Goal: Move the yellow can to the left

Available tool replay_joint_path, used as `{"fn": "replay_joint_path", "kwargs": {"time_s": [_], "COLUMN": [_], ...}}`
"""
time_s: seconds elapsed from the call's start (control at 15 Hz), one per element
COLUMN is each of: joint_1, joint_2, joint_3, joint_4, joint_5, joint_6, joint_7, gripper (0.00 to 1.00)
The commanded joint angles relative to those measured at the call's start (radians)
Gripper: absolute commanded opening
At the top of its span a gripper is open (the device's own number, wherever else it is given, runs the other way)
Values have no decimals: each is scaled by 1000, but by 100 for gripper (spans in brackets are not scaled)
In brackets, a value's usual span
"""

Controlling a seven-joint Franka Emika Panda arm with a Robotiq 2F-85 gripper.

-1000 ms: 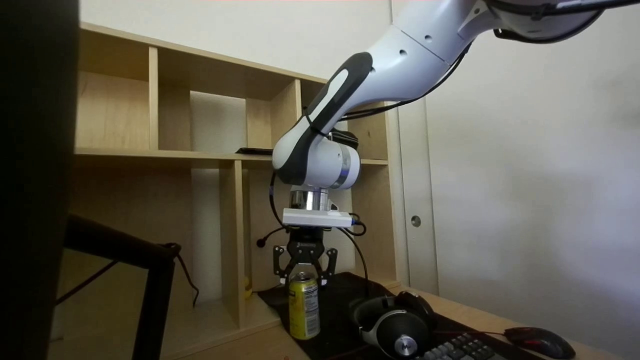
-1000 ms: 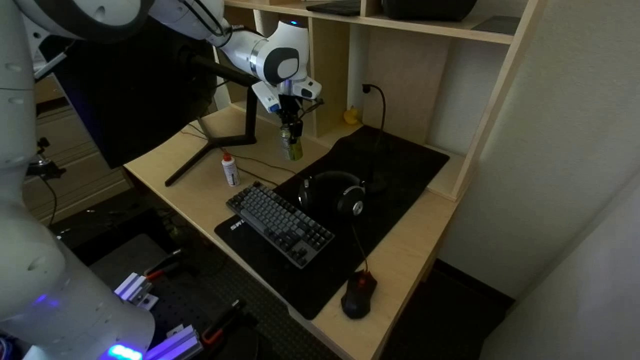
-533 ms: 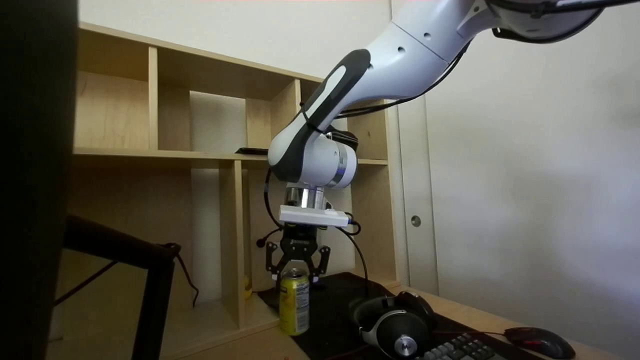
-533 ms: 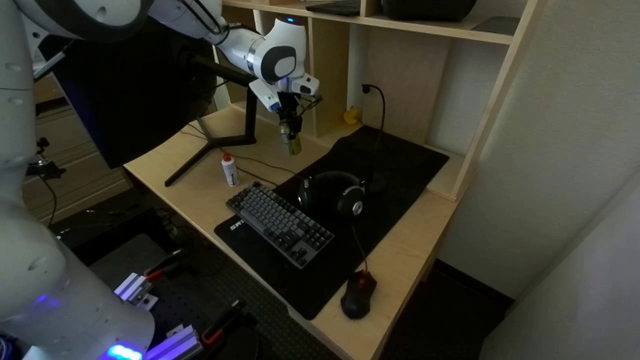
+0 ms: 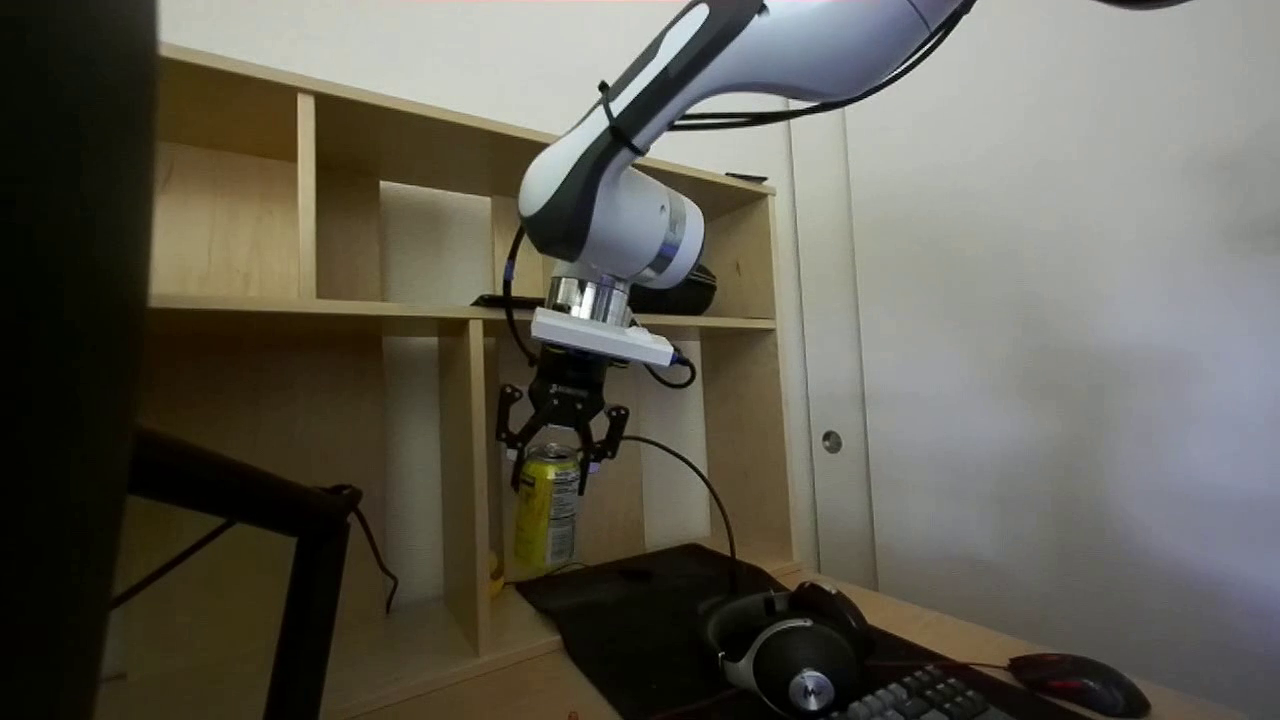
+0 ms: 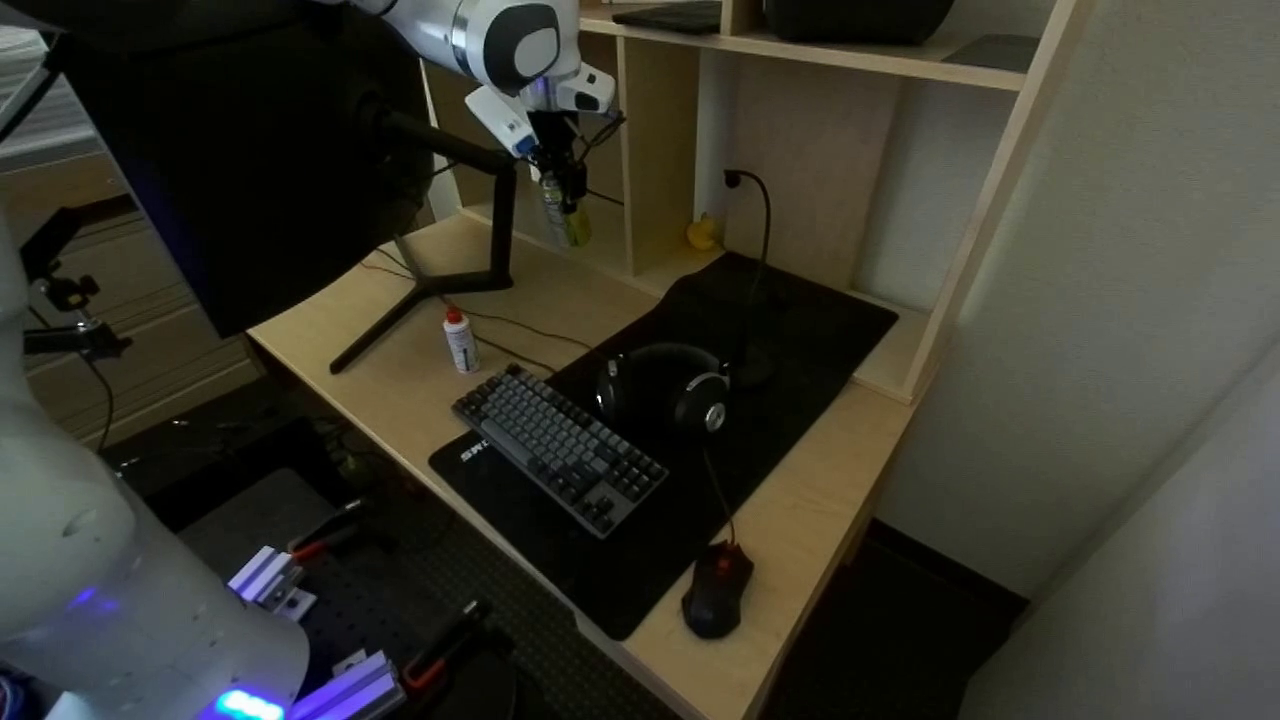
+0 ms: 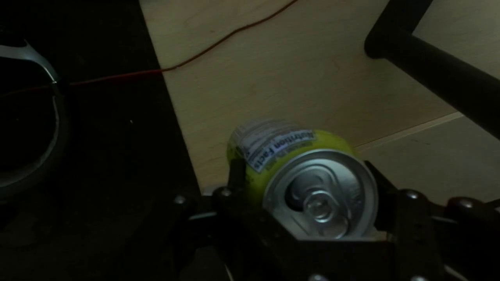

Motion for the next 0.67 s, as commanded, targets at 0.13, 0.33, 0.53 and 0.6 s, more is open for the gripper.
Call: {"fn": "replay_joint_path", "kwargs": {"time_s": [0.13, 0.33, 0.53, 0.6], "joint_1": [-4, -2, 5, 4], "joint_2": [194, 313, 305, 333], "joint_3": [1, -8, -14, -16], "joint_4": [134, 234, 201, 227], "joint_5": [22, 21, 12, 13], "joint_6": [42, 16, 32, 32], "joint_7": [19, 47, 54, 61], "gripper": [45, 45, 70, 70]}}
